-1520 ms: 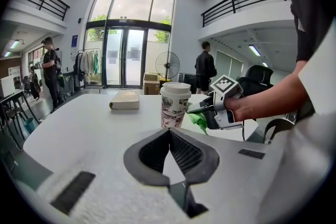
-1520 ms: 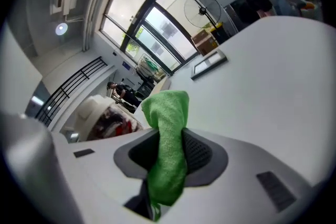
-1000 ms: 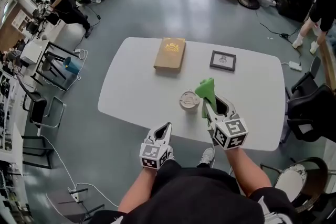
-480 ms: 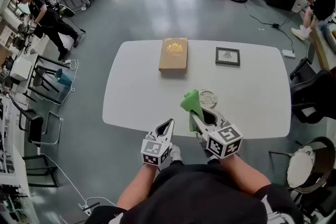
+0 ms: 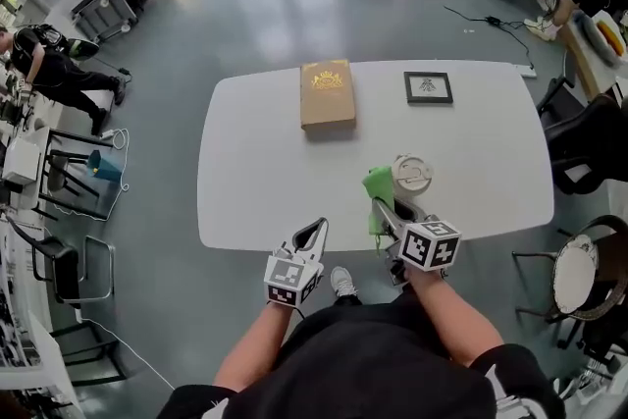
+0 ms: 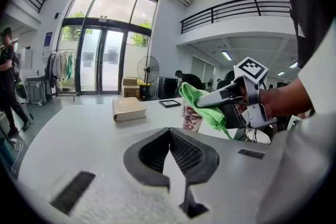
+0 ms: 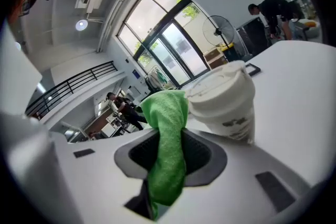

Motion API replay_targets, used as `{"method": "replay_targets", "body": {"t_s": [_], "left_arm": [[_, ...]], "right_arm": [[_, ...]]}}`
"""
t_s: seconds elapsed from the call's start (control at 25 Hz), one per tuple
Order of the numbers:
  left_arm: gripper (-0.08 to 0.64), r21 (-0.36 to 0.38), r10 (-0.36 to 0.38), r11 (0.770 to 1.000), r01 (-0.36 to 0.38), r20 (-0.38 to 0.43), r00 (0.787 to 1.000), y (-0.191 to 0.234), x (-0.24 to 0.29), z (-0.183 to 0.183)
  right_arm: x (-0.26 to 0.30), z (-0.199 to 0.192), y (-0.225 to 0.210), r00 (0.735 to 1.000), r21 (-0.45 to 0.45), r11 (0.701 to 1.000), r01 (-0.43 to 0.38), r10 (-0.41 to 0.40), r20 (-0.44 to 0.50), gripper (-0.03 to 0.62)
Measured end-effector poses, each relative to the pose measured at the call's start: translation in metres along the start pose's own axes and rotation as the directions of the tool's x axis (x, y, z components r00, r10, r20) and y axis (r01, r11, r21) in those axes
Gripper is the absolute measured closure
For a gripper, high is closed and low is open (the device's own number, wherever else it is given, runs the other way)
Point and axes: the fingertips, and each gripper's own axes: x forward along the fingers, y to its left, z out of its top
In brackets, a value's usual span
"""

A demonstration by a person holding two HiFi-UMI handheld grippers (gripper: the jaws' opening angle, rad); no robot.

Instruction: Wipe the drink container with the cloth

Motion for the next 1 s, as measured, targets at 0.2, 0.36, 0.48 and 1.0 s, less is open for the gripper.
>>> {"method": "replay_targets", "body": {"t_s": [0.2,0.36,0.48,1.0], "left_arm": [[0.546,0.011,-0.028,1.000,0.028,-0.022,0.999,0.009,-0.004,-0.013],[0.548,0.028,-0.042,0.999,0.042,-0.031,0.999,0.008,-0.003,-0.008],[0.548,0.025,-0.057,0.998,0.058,-0.041,0.998,0.006,0.000,-0.013],[0.548,0.022,-0.065,0.998,0.067,-0.057,0.996,0.010,-0.005,-0.028]], "right_arm": [[0.008,-0.017,-0.027,0.996,0.111,0.990,0.085,-0.084,-0.009,0.472],[0.012,-0.024,-0.044,0.993,0.234,0.966,0.110,-0.114,0.004,0.472],[0.018,-0.032,-0.057,0.993,0.324,0.940,0.111,-0.122,0.011,0.472],[0.047,-0.078,-0.102,0.979,0.550,0.811,0.198,-0.193,-0.068,0.472]]}}
